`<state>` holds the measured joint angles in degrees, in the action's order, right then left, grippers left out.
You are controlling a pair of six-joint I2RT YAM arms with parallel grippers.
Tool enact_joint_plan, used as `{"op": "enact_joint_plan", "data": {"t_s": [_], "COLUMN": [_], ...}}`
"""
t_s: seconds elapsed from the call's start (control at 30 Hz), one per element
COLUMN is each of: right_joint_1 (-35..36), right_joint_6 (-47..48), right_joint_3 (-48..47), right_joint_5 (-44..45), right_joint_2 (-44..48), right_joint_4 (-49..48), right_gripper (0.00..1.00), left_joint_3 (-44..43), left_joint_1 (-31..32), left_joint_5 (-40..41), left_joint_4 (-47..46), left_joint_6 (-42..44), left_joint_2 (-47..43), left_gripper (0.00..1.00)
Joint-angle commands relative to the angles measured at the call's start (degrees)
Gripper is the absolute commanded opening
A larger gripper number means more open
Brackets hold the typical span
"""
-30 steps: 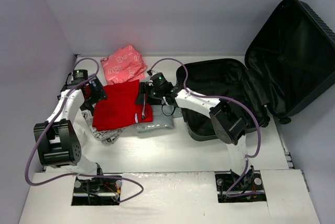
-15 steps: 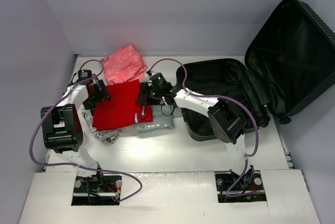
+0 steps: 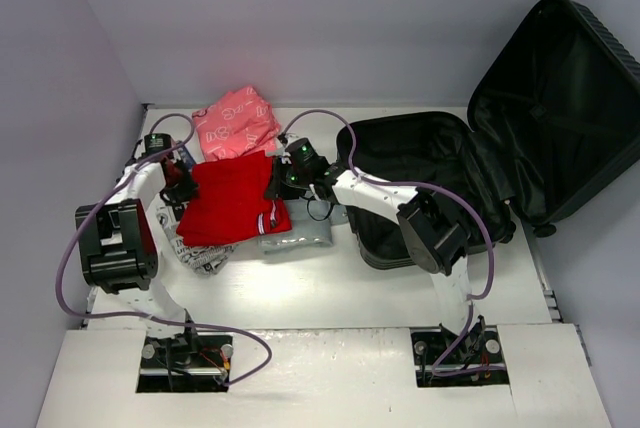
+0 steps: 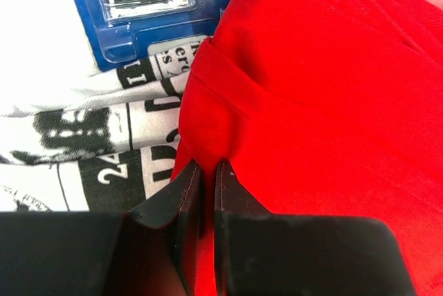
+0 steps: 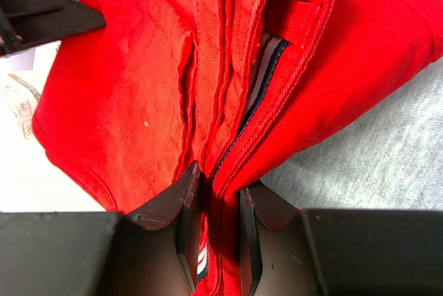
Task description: Pack the luggage
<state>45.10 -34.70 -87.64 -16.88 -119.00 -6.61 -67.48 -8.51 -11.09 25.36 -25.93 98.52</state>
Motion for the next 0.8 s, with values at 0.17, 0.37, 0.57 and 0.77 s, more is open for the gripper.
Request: {"op": "enact_joint_plan", "data": {"t_s": [0.17,0.37,0.57,0.77], "right_joint_1": [0.6,-2.1,-8.0,-19.1], "right_joint_6": [4.9,7.3,10.9,14.6], "right_joint_3": [-3.8,-3.1,-1.0,1.1], "right_joint_5": [2.3,4.6,3.0,1.2], "right_joint_2": [6.1,12.6,20.5,30.1], "right_joint_4": [-2.7,-0.4,4.5,11.1], "right_gripper": [0.0,0.0,0.0,0.0], "left_joint_3": [-5.5,-9.9,-14.1,-20.8], "left_joint_1": [0.9,4.7,14.7,25.8], "left_joint_5": [-7.3,-8.4,-6.2,-2.6], "left_joint_4": [4.1,8.2,8.9,5.5], "left_joint_6": [-3.4,-7.5,-15.1,-23.6], "left_joint_2": [-11.1,-17.0,-19.3,-15.8], "left_gripper": [0.0,0.0,0.0,0.0]}}
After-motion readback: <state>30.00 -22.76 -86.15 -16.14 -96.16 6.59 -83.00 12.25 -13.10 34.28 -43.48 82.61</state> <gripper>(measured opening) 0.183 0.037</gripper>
